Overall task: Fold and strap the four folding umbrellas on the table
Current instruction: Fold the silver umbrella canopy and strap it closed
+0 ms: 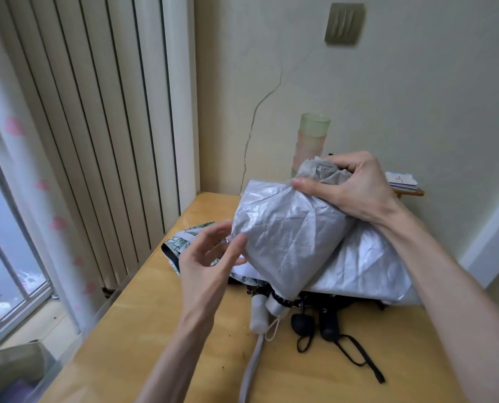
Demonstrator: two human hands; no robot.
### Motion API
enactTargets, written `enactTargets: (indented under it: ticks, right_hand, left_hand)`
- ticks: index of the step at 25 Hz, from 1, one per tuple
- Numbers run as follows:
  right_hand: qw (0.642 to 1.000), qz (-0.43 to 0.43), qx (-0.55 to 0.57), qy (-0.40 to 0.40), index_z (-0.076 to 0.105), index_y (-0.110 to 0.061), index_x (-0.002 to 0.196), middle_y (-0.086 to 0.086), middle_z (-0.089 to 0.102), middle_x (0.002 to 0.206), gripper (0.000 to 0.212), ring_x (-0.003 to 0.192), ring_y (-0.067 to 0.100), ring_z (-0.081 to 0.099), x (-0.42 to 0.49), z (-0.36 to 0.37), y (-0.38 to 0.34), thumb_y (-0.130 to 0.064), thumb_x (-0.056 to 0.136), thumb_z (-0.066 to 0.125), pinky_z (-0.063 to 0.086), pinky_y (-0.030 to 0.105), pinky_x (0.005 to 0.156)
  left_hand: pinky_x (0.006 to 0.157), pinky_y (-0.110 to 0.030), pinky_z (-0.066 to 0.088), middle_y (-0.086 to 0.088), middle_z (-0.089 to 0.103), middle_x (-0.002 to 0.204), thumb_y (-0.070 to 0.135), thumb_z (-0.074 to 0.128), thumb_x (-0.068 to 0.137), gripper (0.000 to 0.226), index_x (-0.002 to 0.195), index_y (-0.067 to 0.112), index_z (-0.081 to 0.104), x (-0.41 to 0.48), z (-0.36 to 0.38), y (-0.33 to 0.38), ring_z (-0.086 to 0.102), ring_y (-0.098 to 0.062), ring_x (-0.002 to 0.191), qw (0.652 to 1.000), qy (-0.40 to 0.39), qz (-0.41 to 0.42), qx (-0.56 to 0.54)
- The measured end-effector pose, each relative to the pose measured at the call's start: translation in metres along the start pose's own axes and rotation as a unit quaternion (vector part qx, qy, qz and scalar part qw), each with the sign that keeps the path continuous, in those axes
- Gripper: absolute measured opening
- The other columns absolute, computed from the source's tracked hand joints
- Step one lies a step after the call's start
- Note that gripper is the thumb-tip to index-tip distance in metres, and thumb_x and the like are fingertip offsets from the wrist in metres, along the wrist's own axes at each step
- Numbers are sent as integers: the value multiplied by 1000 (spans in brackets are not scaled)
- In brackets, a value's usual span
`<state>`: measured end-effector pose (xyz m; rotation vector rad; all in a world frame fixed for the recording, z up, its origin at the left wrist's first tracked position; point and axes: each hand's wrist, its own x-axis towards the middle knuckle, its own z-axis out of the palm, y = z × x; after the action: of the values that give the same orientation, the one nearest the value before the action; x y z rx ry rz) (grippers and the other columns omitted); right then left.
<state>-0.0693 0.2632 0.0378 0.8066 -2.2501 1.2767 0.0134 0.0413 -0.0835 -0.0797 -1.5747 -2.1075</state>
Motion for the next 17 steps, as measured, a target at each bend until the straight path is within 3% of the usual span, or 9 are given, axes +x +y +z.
enactTargets:
  ticks: [4, 7, 10, 12, 14, 16, 17]
  right_hand:
    - [1000, 14, -6, 12, 82, -8, 83, 20, 77, 81, 42, 68, 15, 57, -1, -3, 9, -47, 74, 92, 45, 32, 63]
    - [999, 31, -15, 19, 83, -11, 84, 17, 78, 79, 38, 65, 16, 59, -3, 1, 9, -47, 74, 92, 46, 29, 61]
    - [999, 33, -27, 33, 84, -13, 85, 15, 78, 79, 37, 63, 28, 67, -4, 4, 8, -47, 75, 92, 51, 31, 63]
    - [998, 34, -31, 37, 84, -10, 87, 16, 78, 81, 38, 71, 40, 70, -3, 5, 8, -46, 75, 93, 53, 33, 64]
    - [998, 37, -30, 40, 83, -7, 87, 16, 78, 80, 42, 68, 38, 69, -3, 4, 8, -46, 75, 92, 52, 32, 63]
    - [998, 36, -30, 34, 82, -6, 86, 18, 77, 77, 43, 61, 32, 63, -3, 6, 7, -46, 75, 92, 48, 30, 60]
    - [999, 37, -28, 25, 81, -5, 85, 19, 76, 77, 44, 60, 30, 61, -3, 8, 6, -47, 74, 92, 47, 29, 60]
  left_hand:
    - [75, -27, 60, -9, 76, 92, 20, 81, 86, 20, 94, 2, 77, 3, -4, -10, 72, -28, 93, 997, 33, -45, -45]
    - [85, -28, 61, -11, 78, 105, 14, 79, 87, 13, 97, 9, 72, 5, -6, -8, 74, -29, 107, 982, 24, -114, -149]
    - [96, -25, 58, -2, 76, 124, 2, 70, 89, 44, 131, 15, 65, 7, -9, 0, 73, -16, 115, 918, 28, -224, -327]
    - [102, -31, 57, -2, 74, 130, -3, 61, 94, 50, 141, 13, 61, 11, -14, -1, 72, -17, 119, 868, 44, -249, -426]
    - [109, -40, 53, -7, 72, 135, 17, 60, 102, 42, 144, 12, 58, 12, -15, -2, 69, -22, 124, 899, 35, -244, -362]
    - [110, -38, 49, -4, 73, 134, 47, 59, 100, 54, 142, 13, 59, 10, -10, -1, 69, -18, 125, 949, -11, -223, -221]
    - [108, -36, 48, -2, 74, 130, 52, 58, 96, 58, 138, 13, 62, 9, -7, 0, 70, -16, 123, 961, -45, -211, -171]
